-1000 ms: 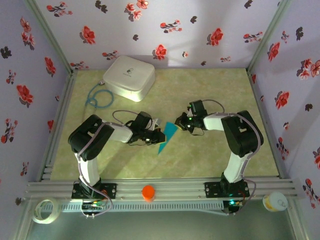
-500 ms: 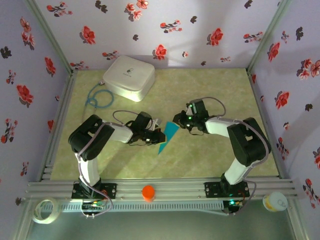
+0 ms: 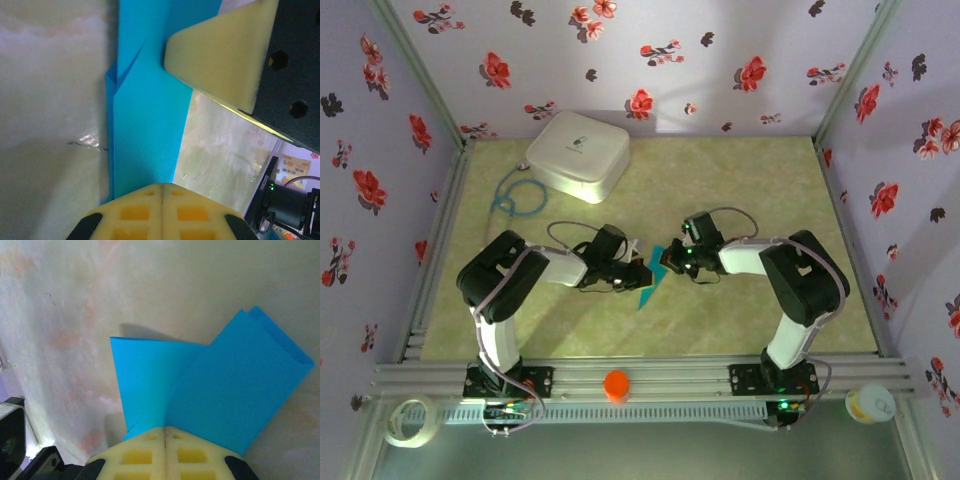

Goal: Fold a paper plane with a square sheet of paper (pick it up from the middle)
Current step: Fold the wing for the fifth time at the center of the table.

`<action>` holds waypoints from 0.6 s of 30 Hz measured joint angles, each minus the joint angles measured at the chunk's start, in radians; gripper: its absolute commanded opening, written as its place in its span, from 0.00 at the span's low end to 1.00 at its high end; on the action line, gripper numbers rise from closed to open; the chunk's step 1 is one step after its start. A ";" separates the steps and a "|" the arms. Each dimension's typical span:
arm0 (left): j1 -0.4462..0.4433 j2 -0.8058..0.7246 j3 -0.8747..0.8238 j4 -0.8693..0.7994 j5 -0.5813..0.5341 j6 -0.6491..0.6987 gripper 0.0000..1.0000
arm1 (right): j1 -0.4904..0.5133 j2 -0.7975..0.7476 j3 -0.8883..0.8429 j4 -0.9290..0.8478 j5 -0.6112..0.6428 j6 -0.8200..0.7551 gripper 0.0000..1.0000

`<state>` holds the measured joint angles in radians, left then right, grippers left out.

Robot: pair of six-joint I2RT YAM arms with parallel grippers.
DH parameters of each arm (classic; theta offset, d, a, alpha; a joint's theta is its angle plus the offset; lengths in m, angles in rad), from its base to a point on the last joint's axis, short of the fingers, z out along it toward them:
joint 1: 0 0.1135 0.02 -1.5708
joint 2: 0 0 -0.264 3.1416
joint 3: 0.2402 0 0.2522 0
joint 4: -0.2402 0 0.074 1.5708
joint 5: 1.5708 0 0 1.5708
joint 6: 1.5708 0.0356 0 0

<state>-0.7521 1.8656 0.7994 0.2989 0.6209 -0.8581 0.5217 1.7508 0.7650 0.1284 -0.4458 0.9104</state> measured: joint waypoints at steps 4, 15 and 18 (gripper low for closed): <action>-0.021 -0.013 0.011 -0.052 -0.011 0.000 0.00 | 0.000 0.000 0.000 -0.003 -0.004 -0.011 0.01; -0.047 -0.066 0.103 -0.198 -0.026 0.000 0.02 | -0.007 0.000 0.000 -0.001 -0.006 -0.012 0.01; -0.051 -0.051 0.137 -0.208 -0.026 0.000 0.02 | -0.007 0.000 -0.002 0.004 -0.006 -0.011 0.01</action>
<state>-0.8036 1.8141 0.9363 0.0914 0.5953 -0.8577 0.5148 1.7508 0.7635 0.1322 -0.4519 0.8997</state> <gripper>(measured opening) 0.044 0.065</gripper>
